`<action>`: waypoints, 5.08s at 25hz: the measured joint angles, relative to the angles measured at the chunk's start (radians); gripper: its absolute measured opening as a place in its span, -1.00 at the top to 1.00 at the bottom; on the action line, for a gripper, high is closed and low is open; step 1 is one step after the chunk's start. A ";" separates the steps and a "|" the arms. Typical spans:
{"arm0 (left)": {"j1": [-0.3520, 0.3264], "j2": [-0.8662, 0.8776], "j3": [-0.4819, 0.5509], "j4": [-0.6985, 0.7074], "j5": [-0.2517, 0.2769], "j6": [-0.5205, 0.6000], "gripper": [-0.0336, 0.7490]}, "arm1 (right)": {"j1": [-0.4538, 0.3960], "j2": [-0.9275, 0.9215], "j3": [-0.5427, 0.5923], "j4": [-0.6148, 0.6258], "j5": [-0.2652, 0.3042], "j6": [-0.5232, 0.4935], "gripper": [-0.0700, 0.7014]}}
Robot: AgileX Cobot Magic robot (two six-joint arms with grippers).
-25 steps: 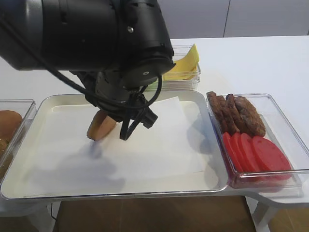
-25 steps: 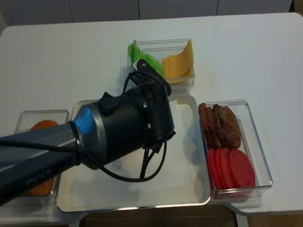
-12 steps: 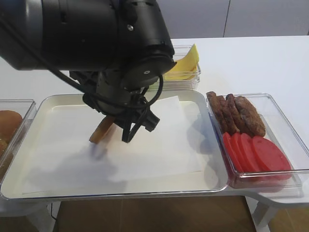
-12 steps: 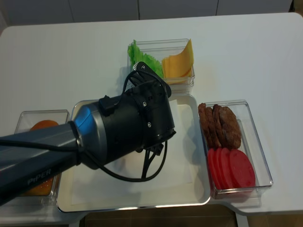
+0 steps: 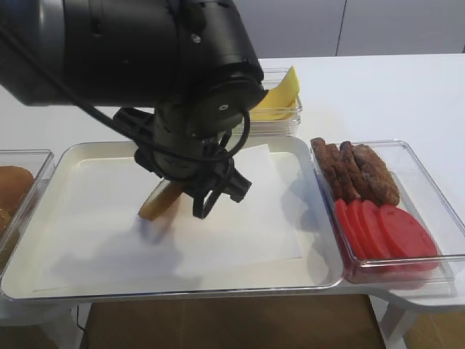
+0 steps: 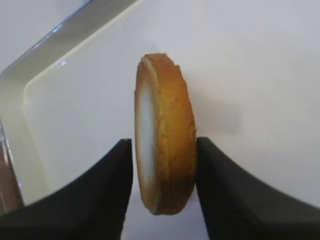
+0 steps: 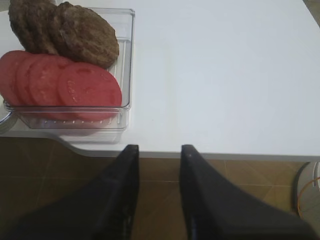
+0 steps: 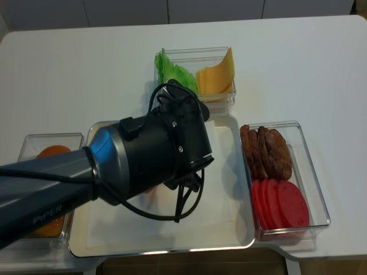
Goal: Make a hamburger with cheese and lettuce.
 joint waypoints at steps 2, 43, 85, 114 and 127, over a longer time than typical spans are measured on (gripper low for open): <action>0.000 0.000 0.000 -0.006 -0.015 0.000 0.12 | 0.000 0.000 0.000 0.000 0.000 0.000 0.26; 0.301 -0.072 -0.020 -0.481 -0.081 0.505 0.12 | 0.000 0.000 0.000 0.000 0.000 0.000 0.26; 0.967 -0.773 0.338 -0.571 0.076 0.717 0.10 | 0.000 0.000 0.000 0.000 0.000 0.000 0.26; 0.940 -1.741 0.740 -0.526 0.106 0.654 -0.07 | 0.000 0.000 0.000 0.000 0.000 0.000 0.26; 0.940 -1.782 0.833 -0.620 0.113 0.717 -0.07 | 0.000 0.002 0.000 0.000 0.000 0.000 0.26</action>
